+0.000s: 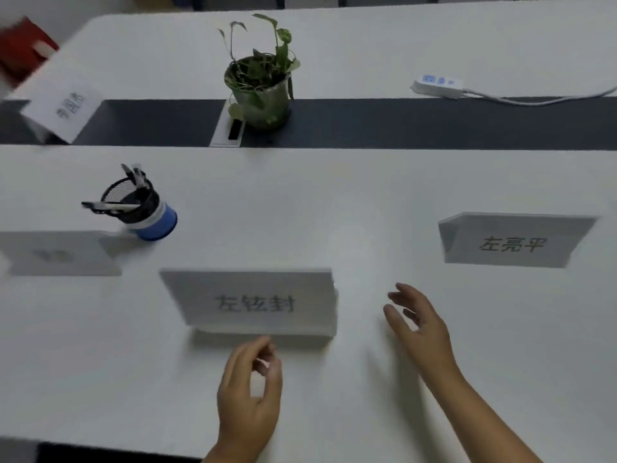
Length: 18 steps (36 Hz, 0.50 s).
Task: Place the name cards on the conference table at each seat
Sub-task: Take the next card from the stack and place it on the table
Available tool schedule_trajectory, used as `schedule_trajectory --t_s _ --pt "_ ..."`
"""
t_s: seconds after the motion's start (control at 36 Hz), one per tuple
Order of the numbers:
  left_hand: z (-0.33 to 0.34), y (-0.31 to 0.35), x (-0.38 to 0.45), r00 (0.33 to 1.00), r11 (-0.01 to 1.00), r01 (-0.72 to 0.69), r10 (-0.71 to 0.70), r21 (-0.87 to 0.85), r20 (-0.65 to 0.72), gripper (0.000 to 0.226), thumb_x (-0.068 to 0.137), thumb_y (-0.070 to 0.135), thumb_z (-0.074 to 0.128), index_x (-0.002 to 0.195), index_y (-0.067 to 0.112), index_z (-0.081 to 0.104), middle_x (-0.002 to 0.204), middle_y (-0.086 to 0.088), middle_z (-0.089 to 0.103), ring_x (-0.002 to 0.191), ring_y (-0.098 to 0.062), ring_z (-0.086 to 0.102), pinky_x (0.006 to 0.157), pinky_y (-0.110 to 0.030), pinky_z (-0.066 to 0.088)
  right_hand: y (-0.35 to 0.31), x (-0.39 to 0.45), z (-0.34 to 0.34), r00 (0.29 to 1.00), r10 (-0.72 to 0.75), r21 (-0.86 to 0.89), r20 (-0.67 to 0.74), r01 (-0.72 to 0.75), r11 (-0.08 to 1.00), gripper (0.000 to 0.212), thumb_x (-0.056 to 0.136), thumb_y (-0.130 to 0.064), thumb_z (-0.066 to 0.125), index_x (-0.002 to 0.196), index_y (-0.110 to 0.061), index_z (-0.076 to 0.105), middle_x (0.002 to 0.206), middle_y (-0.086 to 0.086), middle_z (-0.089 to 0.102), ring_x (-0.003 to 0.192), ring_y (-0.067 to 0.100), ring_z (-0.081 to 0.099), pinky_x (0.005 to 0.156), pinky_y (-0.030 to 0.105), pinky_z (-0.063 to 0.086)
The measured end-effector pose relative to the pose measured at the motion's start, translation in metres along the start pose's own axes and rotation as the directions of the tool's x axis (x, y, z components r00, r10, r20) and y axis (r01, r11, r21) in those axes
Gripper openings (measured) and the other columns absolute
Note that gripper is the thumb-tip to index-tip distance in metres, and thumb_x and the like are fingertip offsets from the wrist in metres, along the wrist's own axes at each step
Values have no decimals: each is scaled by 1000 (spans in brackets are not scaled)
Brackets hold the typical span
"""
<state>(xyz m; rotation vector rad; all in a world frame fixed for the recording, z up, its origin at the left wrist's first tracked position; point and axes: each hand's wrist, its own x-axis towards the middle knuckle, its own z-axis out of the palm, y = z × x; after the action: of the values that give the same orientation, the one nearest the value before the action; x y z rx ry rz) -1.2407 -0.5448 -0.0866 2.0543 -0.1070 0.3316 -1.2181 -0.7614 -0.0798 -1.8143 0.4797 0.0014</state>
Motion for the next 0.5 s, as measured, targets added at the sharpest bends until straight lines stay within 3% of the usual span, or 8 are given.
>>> schedule_trajectory --t_s 0.08,0.14,0.22,0.31,0.39,0.5 --pt "-45 -20 13 980 993 113 -104 44 -170 45 76 40 51 115 18 46 109 5 49 88 7 47 81 -8 39 -21 -4 35 990 6 -24 139 -3 1000 58 80 -18 62 129 -31 33 118 -4 49 107 14 49 94 26 36" --pt "-66 -32 31 946 962 267 -253 47 -205 60 77 28 59 129 8 35 128 -18 40 107 -14 45 89 -23 38 -30 -4 54 984 21 -41 179 -14 999 78 76 -21 67 137 -34 20 124 -9 39 109 12 46 93 27 36" --pt "-83 -48 65 888 890 455 -454 -8 74 76 82 17 61 140 26 13 138 -16 36 124 -29 40 97 -33 33 -35 -7 76 987 56 -16 150 -55 998 89 71 -25 73 138 -39 16 129 -10 37 108 17 51 91 31 43" --pt "-90 -58 95 802 874 485 -443 -6 401 82 76 36 66 139 33 14 127 -3 50 117 -23 50 90 -30 39 -36 -7 87 995 53 73 88 -60 996 92 64 -30 77 135 -42 20 127 -8 46 99 12 58 79 24 47" --pt "-93 -60 109 766 881 471 -389 -36 512 85 72 35 71 138 33 19 121 4 50 109 -17 50 91 -31 43 -41 -9 88 995 61 169 85 -75 983 81 65 -17 78 128 -43 32 110 -12 56 93 6 57 78 21 48" --pt "-99 -64 110 779 887 458 -365 -64 510 80 70 25 75 136 27 29 122 -5 54 106 -21 52 92 -33 44 -39 -19 93 997 64 182 45 -71 981 69 62 -13 79 118 -38 46 104 -4 62 90 10 60 69 15 51"
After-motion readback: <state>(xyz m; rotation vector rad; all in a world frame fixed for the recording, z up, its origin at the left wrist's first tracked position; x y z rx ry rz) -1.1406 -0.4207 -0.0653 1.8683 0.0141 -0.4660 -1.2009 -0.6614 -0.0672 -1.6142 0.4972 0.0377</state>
